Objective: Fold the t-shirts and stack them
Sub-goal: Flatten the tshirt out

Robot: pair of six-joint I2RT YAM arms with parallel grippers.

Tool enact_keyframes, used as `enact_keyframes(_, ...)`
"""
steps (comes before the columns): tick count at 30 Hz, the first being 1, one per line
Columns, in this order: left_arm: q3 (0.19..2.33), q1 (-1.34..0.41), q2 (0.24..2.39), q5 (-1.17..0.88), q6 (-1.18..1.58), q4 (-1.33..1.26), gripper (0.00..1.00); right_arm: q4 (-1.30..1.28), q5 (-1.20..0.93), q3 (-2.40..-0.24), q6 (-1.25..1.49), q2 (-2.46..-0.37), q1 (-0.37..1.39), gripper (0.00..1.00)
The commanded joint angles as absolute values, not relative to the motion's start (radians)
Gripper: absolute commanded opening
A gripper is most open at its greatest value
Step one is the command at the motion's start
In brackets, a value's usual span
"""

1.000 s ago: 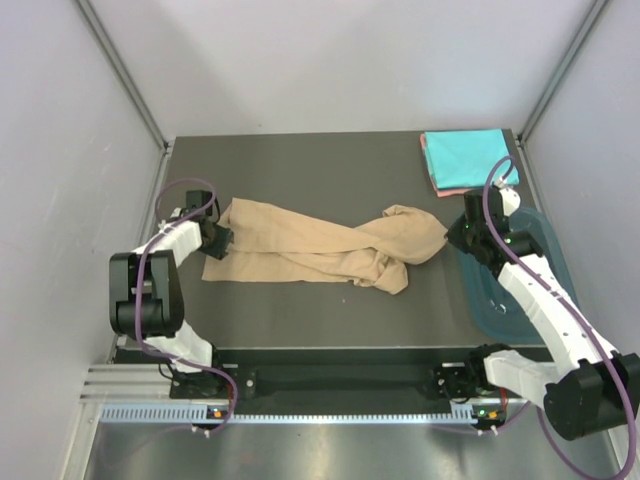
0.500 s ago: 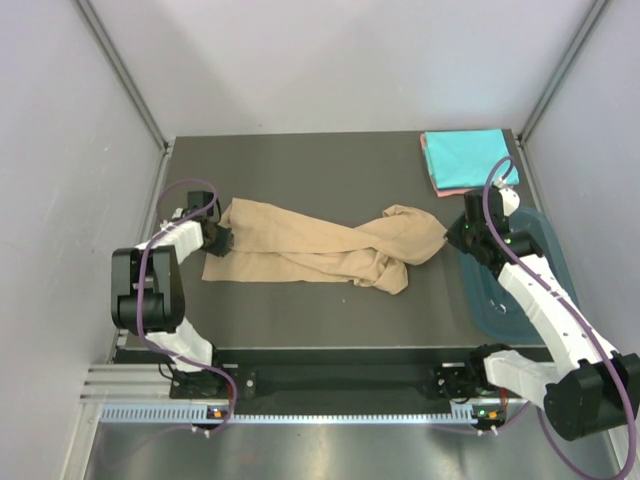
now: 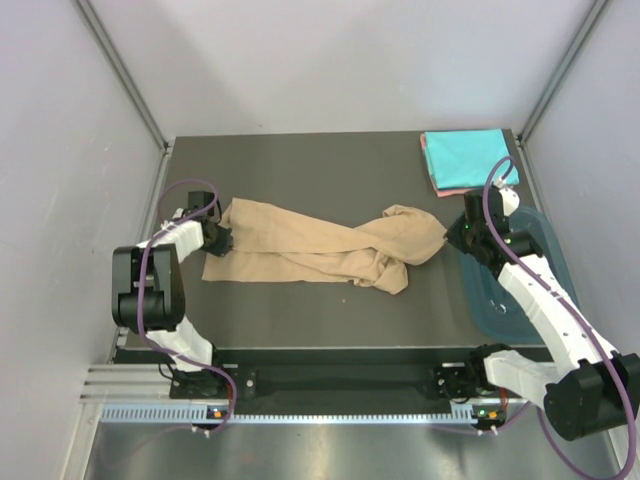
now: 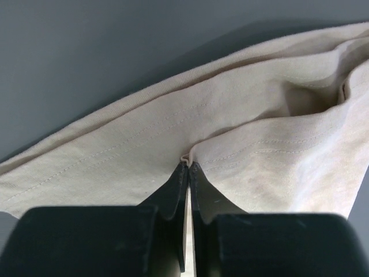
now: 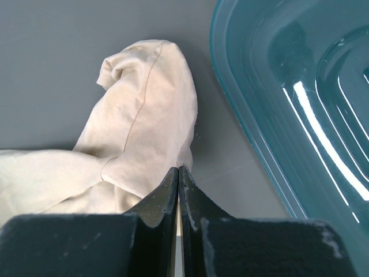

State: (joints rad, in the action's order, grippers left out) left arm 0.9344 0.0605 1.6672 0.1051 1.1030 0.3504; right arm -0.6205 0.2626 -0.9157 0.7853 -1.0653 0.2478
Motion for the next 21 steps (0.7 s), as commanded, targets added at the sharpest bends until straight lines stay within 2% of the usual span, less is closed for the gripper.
enact_keyframes(1,0.934,0.066,1.666,0.118,1.095,0.319,0.03,-0.588,0.261,-0.933,0.778,-1.057,0.241,0.00)
enact_keyframes(5,1.012,0.064,1.606,0.158,1.072,0.376,0.00,-0.609,0.288,-0.992,0.755,-1.072,0.236,0.00)
enact_keyframes(12,1.219,0.064,1.399,0.181,1.003,0.475,0.00,-0.727,0.279,-1.387,0.690,-1.150,0.134,0.00)
enact_keyframes(17,1.350,0.063,1.295,0.138,0.977,0.503,0.00,-0.782,0.235,-1.569,0.658,-1.160,0.077,0.00)
enact_keyframes(21,1.399,0.064,1.168,0.118,0.983,0.506,0.00,-0.821,0.215,-1.678,0.650,-1.091,0.071,0.00)
